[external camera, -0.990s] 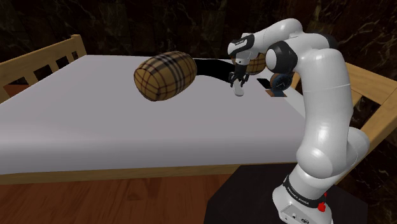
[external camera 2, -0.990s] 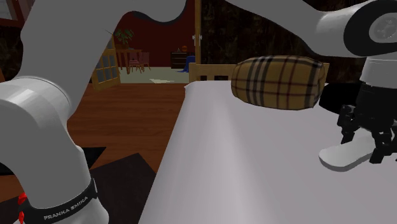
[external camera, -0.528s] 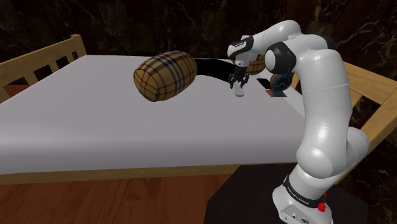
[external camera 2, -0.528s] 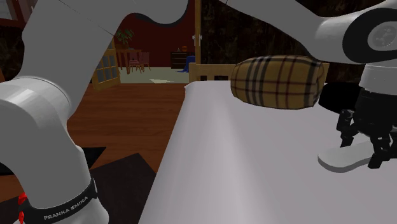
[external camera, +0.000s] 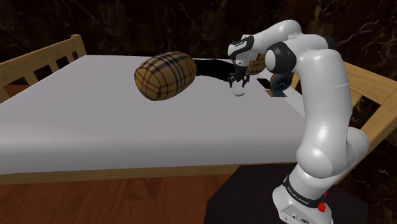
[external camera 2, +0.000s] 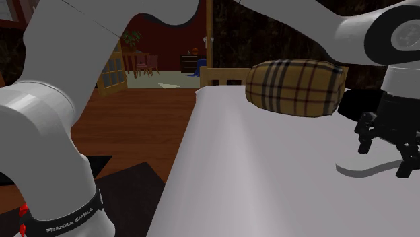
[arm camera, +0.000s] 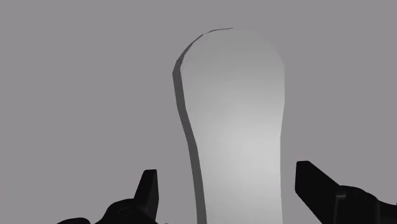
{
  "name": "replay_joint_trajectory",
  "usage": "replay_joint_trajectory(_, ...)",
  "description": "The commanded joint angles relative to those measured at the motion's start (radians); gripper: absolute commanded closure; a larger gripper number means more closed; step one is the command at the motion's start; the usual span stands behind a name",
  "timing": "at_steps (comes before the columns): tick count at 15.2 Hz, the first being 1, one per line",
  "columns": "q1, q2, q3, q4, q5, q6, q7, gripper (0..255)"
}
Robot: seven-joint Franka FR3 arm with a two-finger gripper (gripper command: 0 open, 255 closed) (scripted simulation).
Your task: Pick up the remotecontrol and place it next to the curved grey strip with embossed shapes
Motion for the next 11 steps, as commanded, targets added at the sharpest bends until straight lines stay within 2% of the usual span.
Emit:
replay_joint_trajectory(1,0.001,-0.018,-0.005,0.025,-0.008,-0.041,0.006,0)
replay_joint_trajectory(3,-0.001,-0.033,-0.009,0.062,-0.015,-0.092,0.012,0)
replay_joint_trajectory(11,-0.001,-0.033,-0.009,0.062,-0.015,-0.092,0.012,0)
